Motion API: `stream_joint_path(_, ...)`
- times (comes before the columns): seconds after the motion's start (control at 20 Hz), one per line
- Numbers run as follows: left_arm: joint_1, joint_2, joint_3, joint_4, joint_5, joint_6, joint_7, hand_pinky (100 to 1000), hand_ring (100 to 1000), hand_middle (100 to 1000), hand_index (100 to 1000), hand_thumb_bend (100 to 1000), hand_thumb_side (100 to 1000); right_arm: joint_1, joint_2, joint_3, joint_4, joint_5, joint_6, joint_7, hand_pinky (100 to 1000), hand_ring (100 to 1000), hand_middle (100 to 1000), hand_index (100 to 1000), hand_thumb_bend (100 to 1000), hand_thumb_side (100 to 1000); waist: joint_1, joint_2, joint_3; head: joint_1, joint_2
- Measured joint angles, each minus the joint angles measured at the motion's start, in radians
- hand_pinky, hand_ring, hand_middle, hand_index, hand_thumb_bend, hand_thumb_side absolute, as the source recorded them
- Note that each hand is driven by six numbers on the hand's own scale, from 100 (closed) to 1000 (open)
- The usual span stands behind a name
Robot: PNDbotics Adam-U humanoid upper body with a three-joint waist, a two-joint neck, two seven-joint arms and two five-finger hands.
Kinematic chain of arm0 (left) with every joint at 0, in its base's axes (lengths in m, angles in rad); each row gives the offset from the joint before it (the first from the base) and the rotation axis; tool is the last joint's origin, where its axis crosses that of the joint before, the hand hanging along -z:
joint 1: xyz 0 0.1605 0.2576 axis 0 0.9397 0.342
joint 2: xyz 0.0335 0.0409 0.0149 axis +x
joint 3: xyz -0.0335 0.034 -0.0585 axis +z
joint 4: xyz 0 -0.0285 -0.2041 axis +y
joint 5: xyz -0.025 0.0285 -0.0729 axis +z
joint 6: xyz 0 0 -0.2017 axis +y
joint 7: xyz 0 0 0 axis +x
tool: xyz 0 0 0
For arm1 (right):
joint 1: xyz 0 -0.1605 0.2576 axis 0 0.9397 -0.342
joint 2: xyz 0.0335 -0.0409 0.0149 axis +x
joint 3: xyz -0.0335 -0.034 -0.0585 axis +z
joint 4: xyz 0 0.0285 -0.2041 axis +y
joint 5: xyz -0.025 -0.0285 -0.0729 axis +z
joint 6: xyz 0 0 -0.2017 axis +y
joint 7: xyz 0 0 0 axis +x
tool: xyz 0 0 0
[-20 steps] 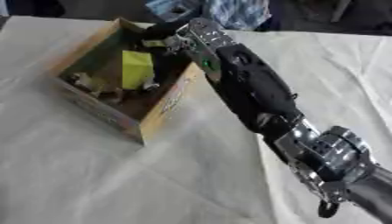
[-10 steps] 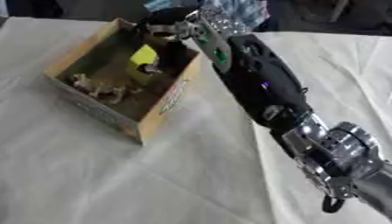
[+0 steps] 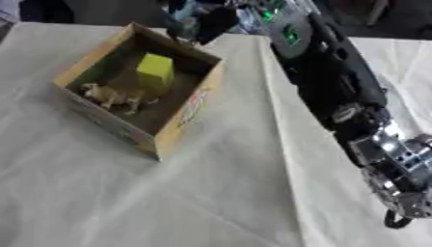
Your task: Pick up objects on the table and place them in the box.
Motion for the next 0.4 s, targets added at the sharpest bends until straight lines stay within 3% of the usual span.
stream_joint_path(0.2, 0.001, 0.001, 0.002, 0.0, -0.003, 0.002, 0.002, 605, 934, 1000, 650, 268, 981, 0.052, -0.062, -0.013, -0.134, -0.1, 0.051, 0.003, 927, 818, 763, 943, 100, 543, 0.0, 0.0, -0.004, 0.009, 0.0)
stream_joint_path(0.4, 0.002, 0.001, 0.008, 0.0, -0.005, 0.004, 0.008, 605, 933, 1000, 651, 269, 981, 0.154, -0.143, -0.046, -0.317, -0.241, 0.111, -0.049, 899, 771, 739, 899, 100, 502, 0.005, 0.0, -0.012, 0.021, 0.004)
